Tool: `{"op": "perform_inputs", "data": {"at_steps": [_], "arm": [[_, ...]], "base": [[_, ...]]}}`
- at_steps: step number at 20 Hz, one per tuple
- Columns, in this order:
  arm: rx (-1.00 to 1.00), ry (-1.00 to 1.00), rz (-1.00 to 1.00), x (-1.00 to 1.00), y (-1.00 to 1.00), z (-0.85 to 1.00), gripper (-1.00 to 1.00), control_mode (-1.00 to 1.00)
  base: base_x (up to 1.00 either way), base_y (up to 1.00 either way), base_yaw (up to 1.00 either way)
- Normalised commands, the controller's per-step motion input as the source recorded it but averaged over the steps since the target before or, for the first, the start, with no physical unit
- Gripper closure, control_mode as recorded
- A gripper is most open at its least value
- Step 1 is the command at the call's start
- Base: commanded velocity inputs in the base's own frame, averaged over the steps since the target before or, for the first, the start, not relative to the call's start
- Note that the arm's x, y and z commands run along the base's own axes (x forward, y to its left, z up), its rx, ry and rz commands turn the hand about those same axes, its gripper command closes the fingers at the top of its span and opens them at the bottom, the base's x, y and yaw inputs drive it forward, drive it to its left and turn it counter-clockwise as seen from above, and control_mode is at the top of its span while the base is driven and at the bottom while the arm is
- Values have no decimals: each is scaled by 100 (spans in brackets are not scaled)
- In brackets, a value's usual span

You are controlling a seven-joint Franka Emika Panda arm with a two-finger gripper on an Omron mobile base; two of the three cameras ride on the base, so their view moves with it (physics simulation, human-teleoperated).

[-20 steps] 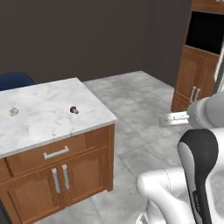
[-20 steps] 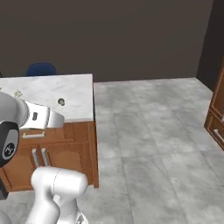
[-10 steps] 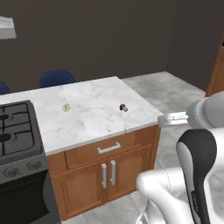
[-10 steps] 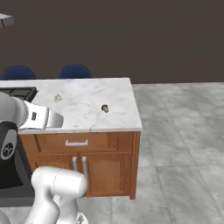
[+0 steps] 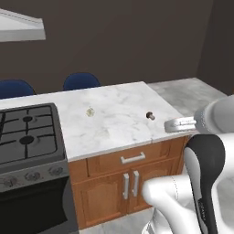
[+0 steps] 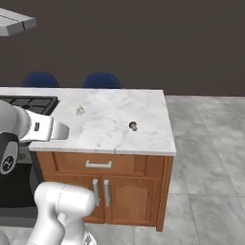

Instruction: Place the beer on the top shelf of the fridge to keep it out of children's reach, and place the mushroom and garlic on lower shelves for easy access.

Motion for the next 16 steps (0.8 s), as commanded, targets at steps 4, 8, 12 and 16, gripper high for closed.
{"op": "perform_inputs", "data": {"at_steps": [4,8,12,16], "arm": [[0,0,0,0,0,0,-100,100],[0,0,0,0,0,0,-100,100],[0,0,0,0,0,0,-100,100],[0,0,0,0,0,0,-100,100]], "base": [[38,-35,18],[37,-42,15],[42,-38,14],[47,-16,14]]}}
